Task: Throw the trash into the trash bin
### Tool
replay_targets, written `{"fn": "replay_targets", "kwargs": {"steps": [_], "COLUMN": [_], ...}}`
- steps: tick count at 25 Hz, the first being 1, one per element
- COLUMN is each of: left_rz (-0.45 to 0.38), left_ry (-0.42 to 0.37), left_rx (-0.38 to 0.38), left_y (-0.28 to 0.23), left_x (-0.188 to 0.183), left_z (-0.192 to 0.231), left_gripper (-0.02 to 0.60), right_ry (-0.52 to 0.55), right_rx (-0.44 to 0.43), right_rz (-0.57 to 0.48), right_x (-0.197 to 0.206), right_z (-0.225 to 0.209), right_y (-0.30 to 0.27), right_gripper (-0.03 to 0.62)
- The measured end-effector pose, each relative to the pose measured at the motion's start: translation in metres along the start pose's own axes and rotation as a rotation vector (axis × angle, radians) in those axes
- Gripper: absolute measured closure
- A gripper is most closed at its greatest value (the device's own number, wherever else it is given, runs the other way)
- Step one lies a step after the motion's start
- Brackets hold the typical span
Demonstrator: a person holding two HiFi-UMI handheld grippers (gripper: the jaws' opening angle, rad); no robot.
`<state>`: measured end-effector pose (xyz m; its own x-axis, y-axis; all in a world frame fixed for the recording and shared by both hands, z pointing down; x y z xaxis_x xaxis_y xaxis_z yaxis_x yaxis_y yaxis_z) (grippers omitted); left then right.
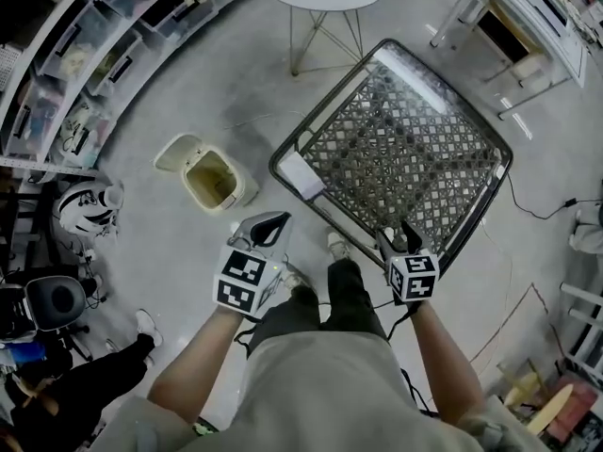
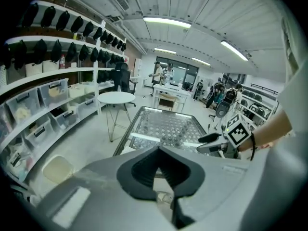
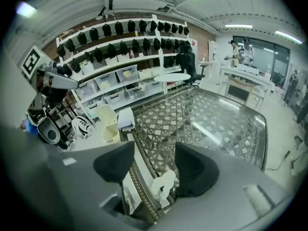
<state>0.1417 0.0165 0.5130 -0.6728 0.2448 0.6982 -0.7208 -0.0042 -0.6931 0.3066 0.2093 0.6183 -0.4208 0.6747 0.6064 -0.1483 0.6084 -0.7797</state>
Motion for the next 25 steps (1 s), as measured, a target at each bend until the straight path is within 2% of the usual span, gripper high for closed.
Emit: {"fn": "replay_targets", "kwargs": {"steps": [6,12,15,19,23,25], "left_rz": [0.079,0.123,0.128,0.12,0.103,0.085], "left_ry": [0.04,0.073,0.09,0.14,0.167,0.175], "left_rx": [0.033,0.022,0.011,0.007,-0.013,-0.025], "left_y": [-0.025,-0.035,-0.032,-0.025,-0.012,-0.004], "left_x": [0.03,0.056,0.064,0.066,0.064,0.061], "left_z": [-0.006,0.002,0.004,0.009,0.021,0.028], "left_gripper": [0.58,0.58,0.58,0.58,0.58,0.58], "right_ry": [-0.008,-0.043,-0.056,-0.081,-0.071,-0.02], "right_rx": [0.036,0.071,0.061,0.038,0.017,0.005], "right_rz": [0.12,0.203,0.236,0.225,0.196,0.168], "right_x": [0.058,0.088,0.1,0.091,0.062,0.039], "right_z": [-0.016,-0.032,-0.029,-0.025,-0.016,-0.008], "right_y": [-0.028,-0.047,-0.053,-0.053,-0.049,-0.045], "right_gripper": [0.347,0.405,0.435,0.51,0.524,0.526]}}
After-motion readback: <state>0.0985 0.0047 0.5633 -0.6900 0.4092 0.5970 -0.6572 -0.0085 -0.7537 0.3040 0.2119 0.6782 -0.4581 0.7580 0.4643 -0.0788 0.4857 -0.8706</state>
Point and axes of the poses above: the fingertips, and each gripper's own axes: y backward along the fingers, z to its left, x out of its underside, the point moved 3 cm from there along y, backward along the fingers, and after that the axes turned 3 degrees about z, right-handed, at the moved point
